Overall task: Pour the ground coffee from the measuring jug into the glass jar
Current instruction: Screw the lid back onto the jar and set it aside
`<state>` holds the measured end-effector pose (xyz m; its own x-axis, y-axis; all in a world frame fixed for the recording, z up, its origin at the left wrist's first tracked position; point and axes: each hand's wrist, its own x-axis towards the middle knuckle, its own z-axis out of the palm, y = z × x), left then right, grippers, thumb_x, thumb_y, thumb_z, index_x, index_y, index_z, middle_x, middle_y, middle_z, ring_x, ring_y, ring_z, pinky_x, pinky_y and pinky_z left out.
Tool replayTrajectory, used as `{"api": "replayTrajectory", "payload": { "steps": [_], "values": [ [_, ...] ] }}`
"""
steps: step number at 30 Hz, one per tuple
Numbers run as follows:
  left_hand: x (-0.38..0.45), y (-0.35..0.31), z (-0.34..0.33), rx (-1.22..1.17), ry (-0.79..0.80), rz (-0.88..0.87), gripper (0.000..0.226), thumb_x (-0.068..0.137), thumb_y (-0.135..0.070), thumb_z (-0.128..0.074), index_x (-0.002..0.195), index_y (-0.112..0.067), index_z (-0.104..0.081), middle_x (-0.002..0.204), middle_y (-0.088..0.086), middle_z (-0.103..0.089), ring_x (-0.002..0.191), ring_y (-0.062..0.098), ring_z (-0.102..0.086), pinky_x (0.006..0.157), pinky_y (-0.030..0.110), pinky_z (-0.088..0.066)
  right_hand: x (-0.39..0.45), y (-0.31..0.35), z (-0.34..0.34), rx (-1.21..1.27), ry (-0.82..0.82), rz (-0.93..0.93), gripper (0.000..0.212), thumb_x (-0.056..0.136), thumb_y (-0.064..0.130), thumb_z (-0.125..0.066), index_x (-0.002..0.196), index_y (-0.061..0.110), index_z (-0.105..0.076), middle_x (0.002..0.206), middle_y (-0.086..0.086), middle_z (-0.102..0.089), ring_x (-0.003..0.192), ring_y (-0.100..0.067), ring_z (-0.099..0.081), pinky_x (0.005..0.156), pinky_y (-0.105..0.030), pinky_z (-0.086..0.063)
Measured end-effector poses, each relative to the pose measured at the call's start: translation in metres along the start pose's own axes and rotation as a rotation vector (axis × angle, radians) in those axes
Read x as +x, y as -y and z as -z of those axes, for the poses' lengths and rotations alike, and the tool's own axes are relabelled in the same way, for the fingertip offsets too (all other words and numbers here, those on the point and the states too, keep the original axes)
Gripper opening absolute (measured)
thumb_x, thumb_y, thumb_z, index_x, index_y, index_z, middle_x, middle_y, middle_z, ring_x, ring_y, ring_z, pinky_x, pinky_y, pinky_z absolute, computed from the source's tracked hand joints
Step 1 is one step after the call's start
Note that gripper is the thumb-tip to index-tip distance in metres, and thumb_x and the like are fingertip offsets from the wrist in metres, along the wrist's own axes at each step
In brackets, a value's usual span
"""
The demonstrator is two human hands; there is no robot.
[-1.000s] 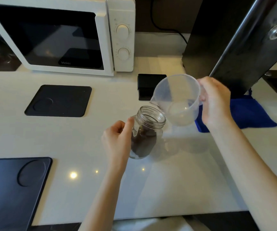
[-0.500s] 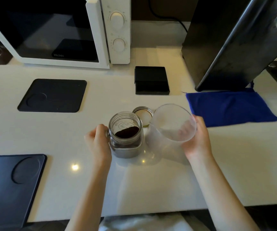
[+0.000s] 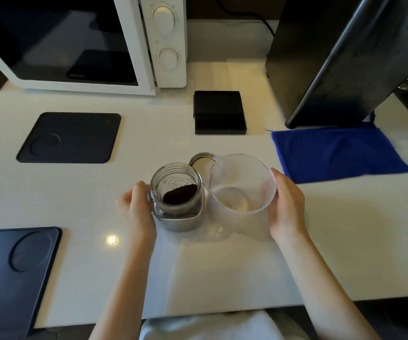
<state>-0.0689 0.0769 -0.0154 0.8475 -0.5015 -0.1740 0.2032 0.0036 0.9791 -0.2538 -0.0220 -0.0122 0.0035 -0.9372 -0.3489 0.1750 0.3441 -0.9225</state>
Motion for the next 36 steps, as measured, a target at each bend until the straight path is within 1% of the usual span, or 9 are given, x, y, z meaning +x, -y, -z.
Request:
{"api": "replayTrajectory", "payload": {
  "steps": [5, 9, 11, 13, 16, 22, 29, 33, 36],
  "values": [
    [-0.001, 0.000, 0.004, 0.065, 0.023, -0.036, 0.029, 0.066, -0.024, -0.044, 0.051, 0.001, -0.041, 0.054, 0.003, -0.037, 0.051, 0.011, -0.030, 0.045, 0.021, -0.024, 0.011, 0.010, 0.012, -0.110, 0.164, 0.108, 0.029, 0.074, 0.037, -0.060, 0.054, 0.019, -0.050, 0.057, 0.008, -0.050, 0.065, -0.015, -0.045, 0.065, -0.033, -0.035],
    [-0.004, 0.011, 0.022, 0.219, 0.131, -0.162, 0.027, 0.090, -0.024, -0.037, 0.076, -0.019, -0.060, 0.074, -0.006, -0.058, 0.070, 0.001, -0.054, 0.066, 0.016, -0.043, 0.036, 0.031, 0.010, -0.237, 0.325, 0.166, 0.028, 0.087, 0.028, -0.053, 0.063, 0.017, -0.062, 0.067, 0.003, -0.063, 0.073, -0.017, -0.057, 0.071, -0.031, -0.046],
    [-0.008, 0.025, 0.039, 0.362, 0.187, -0.234, 0.031, 0.097, -0.023, -0.031, 0.104, -0.019, -0.061, 0.100, 0.002, -0.065, 0.099, 0.003, -0.059, 0.090, 0.026, -0.045, 0.047, 0.043, 0.001, -0.460, 0.401, 0.292, 0.013, 0.087, 0.016, -0.058, 0.075, 0.015, -0.063, 0.075, 0.004, -0.063, 0.076, -0.010, -0.058, 0.073, -0.025, -0.047],
    [-0.016, 0.033, 0.055, 0.574, 0.217, -0.242, 0.056, 0.090, -0.043, -0.021, 0.125, -0.012, -0.052, 0.129, 0.005, -0.056, 0.124, 0.017, -0.046, 0.108, 0.040, -0.029, 0.060, 0.052, -0.013, -0.657, 0.580, 0.364, 0.009, 0.082, 0.009, -0.065, 0.088, 0.016, -0.064, 0.085, 0.008, -0.063, 0.081, -0.003, -0.058, 0.075, -0.021, -0.047],
    [-0.034, 0.035, 0.068, 0.916, 0.275, -0.350, 0.064, 0.084, -0.052, -0.010, 0.142, -0.024, -0.017, 0.145, -0.022, -0.017, 0.134, -0.013, -0.005, 0.112, 0.017, 0.008, 0.080, 0.057, -0.034, -0.935, 0.848, 0.438, 0.036, 0.076, 0.006, -0.071, 0.107, 0.023, -0.061, 0.103, 0.015, -0.059, 0.095, 0.000, -0.053, 0.086, -0.028, -0.043],
    [-0.037, 0.043, 0.068, 1.280, 0.285, -0.352, 0.069, 0.082, -0.055, -0.012, 0.147, -0.030, -0.008, 0.155, -0.012, 0.000, 0.141, 0.003, 0.011, 0.112, 0.028, 0.018, 0.103, 0.041, -0.075, -1.391, 1.229, 0.518, 0.081, 0.069, 0.009, -0.077, 0.137, 0.025, -0.035, 0.140, 0.002, -0.036, 0.127, -0.020, -0.025, 0.105, -0.035, -0.021],
    [-0.039, 0.038, 0.064, 1.257, 0.266, -0.355, 0.066, 0.083, -0.055, -0.019, 0.144, -0.030, -0.022, 0.156, -0.005, -0.015, 0.141, 0.006, 0.004, 0.115, 0.035, 0.007, 0.118, 0.020, -0.090, -1.457, 1.232, 0.541, 0.087, 0.053, 0.045, -0.075, 0.131, 0.028, -0.040, 0.140, -0.003, -0.038, 0.127, -0.025, -0.024, 0.098, -0.032, -0.019],
    [-0.040, 0.037, 0.063, 1.240, 0.258, -0.363, 0.065, 0.084, -0.055, -0.020, 0.144, -0.031, -0.023, 0.156, -0.005, -0.016, 0.142, 0.005, 0.003, 0.115, 0.034, 0.007, 0.107, 0.031, -0.087, -1.284, 1.112, 0.501, 0.069, 0.070, 0.021, -0.079, 0.130, 0.021, -0.045, 0.124, 0.002, -0.048, 0.115, -0.015, -0.039, 0.092, -0.024, -0.031],
    [-0.039, 0.038, 0.064, 1.223, 0.248, -0.367, 0.065, 0.083, -0.054, -0.022, 0.143, -0.030, -0.027, 0.155, -0.004, -0.020, 0.141, 0.005, 0.000, 0.115, 0.035, 0.004, 0.091, 0.055, -0.083, -1.047, 1.033, 0.458, 0.068, 0.066, 0.020, -0.082, 0.125, 0.022, -0.049, 0.115, 0.004, -0.058, 0.101, -0.007, -0.055, 0.091, -0.035, -0.049]
  ]
}}
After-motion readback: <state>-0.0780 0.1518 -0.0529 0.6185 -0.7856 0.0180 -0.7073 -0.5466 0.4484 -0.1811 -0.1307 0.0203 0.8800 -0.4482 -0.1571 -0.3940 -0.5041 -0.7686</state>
